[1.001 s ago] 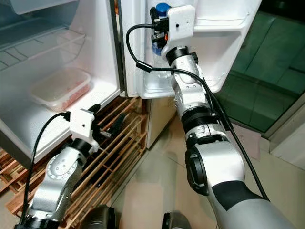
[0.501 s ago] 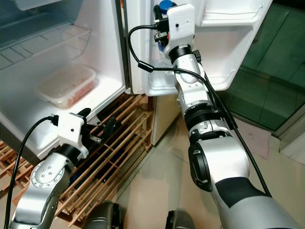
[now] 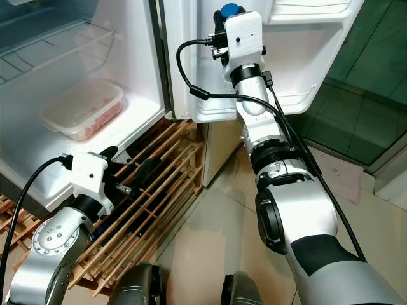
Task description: Restocking fridge
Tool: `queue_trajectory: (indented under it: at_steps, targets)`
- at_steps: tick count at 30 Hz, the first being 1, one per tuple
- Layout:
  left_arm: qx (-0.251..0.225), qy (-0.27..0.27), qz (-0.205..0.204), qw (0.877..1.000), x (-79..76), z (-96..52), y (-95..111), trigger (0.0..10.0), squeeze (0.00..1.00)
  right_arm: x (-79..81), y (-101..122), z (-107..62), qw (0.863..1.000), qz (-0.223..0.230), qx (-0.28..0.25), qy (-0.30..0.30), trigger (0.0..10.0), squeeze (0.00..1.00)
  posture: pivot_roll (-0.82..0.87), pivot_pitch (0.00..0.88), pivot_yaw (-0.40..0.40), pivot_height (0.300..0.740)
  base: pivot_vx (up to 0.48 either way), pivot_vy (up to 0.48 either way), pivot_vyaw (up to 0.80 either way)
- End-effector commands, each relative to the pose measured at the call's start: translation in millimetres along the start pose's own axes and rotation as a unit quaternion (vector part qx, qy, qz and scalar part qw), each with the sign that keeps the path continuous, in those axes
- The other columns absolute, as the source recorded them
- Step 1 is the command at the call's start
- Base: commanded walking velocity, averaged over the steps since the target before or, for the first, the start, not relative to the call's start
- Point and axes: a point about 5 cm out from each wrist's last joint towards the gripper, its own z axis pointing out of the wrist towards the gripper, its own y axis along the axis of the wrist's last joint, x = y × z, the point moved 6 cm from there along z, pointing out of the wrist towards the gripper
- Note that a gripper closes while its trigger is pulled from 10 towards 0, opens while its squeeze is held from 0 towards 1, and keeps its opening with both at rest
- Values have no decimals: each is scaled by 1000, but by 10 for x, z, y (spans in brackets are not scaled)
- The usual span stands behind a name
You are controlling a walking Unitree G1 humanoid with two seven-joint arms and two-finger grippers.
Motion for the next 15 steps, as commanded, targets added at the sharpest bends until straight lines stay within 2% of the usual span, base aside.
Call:
queue_trajectory:
  at_steps: [1, 9, 15]
  targets:
    - [0, -7, 0, 1000, -24, -24, 27, 10000, 0, -33, 150, 72, 1000, 3, -26, -11, 10000, 1000, 161, 155, 19, 693, 0, 0, 0]
    - [0, -10, -1, 1000, -40, -19, 51, 10000, 0, -180, 70, 67, 997, 59, -5, -54, 10000, 1000, 160, 157, 20, 693, 0, 0, 0]
    - [0, -12, -1, 1000, -52, -14, 53, 10000, 0, -231, 64, 70, 996, 57, -2, -64, 10000, 1000, 156, 154, 20, 693, 0, 0, 0]
